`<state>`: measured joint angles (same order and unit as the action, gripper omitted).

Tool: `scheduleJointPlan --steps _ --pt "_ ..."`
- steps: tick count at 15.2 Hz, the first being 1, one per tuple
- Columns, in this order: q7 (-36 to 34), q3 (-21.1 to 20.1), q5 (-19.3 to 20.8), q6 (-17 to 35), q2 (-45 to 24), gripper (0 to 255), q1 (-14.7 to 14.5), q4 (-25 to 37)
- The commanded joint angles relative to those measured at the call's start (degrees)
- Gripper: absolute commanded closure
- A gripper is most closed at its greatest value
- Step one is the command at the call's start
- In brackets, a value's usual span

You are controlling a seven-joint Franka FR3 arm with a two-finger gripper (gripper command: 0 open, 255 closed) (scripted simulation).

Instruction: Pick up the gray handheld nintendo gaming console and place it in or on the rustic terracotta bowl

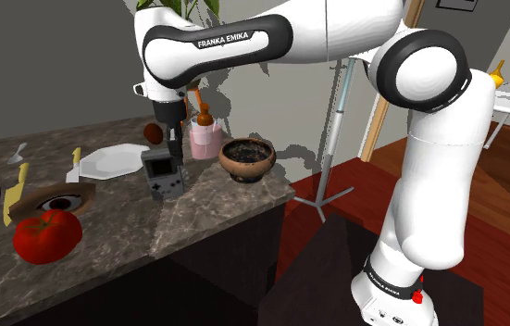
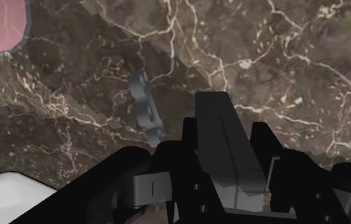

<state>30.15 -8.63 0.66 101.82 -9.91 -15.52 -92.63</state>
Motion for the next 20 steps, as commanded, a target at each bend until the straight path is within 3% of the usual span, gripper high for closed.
scheduleJointPlan --steps 1,4,20 --pt "0.0 0.0 0.0 0.0 0.0 255 0.0 0.0" --pt "0.0 0.0 0.0 0.0 -0.1 255 0.0 0.0" --pt "-0.3 -0.1 0.3 -13.1 -2.0 255 -0.3 15.0"
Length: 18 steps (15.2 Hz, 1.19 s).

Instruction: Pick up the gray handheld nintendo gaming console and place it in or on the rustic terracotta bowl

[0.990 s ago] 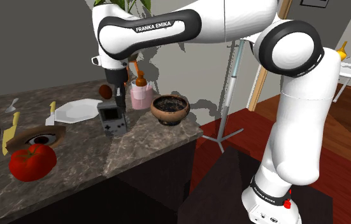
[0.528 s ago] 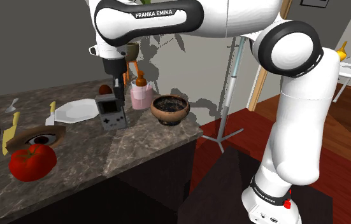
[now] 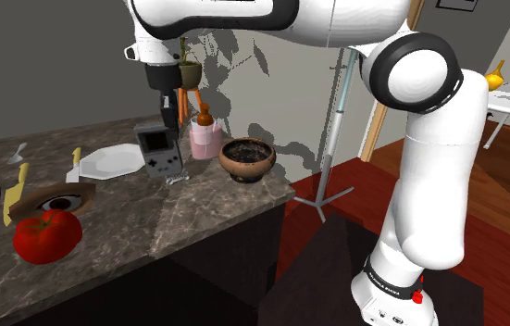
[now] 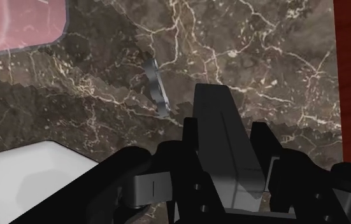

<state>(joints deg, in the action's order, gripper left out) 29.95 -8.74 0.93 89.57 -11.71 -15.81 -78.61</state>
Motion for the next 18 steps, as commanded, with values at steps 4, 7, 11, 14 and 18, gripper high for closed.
scheduleJointPlan --steps 4,7,11,14,18 --pt "-0.2 -0.1 0.2 -4.5 -1.4 255 -0.2 5.9" --pt "-0.3 -0.1 0.4 -7.4 -2.6 255 -0.4 10.1" --pt "-0.5 -0.2 0.8 -11.7 -4.8 255 -0.8 16.5" --pt "-0.6 -0.2 1.2 -15.4 -7.1 255 -1.2 22.4" --pt "0.3 0.0 1.1 -17.6 -6.8 255 -0.6 24.3"
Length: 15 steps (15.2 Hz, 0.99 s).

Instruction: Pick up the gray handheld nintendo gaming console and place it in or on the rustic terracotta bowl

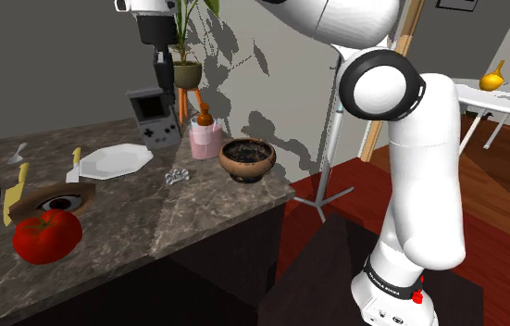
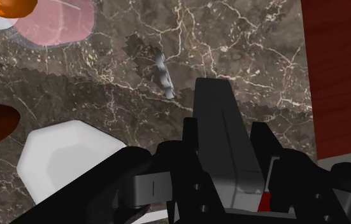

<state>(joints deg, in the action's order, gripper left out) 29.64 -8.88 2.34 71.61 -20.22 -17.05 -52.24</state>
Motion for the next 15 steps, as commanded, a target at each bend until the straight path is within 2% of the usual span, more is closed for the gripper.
scheduleJointPlan --steps 1,7,15 --pt "1.7 0.4 -0.7 1.0 4.0 255 1.7 -5.0" --pt "8.7 3.1 -2.5 2.6 14.5 255 6.9 -17.0" --pt "18.9 8.0 -3.0 1.3 23.4 255 12.3 -24.7"
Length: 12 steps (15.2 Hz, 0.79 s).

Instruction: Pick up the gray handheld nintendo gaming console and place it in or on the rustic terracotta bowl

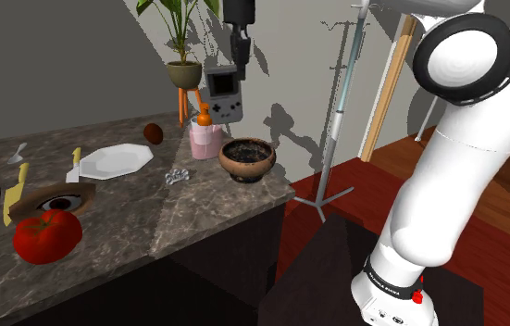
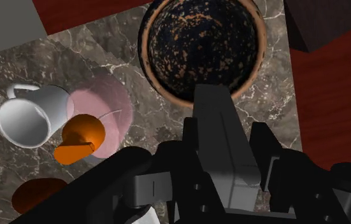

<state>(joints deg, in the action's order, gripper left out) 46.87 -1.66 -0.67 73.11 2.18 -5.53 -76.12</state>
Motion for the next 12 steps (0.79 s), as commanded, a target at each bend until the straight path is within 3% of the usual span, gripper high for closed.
scheduleJointPlan --steps 1,4,12 --pt "3.0 1.5 0.1 -0.5 1.8 255 1.4 -1.3" --pt "6.9 3.7 0.3 -1.5 3.8 255 3.1 -2.3" --pt "6.8 3.6 0.5 5.8 7.6 255 3.0 -13.5"
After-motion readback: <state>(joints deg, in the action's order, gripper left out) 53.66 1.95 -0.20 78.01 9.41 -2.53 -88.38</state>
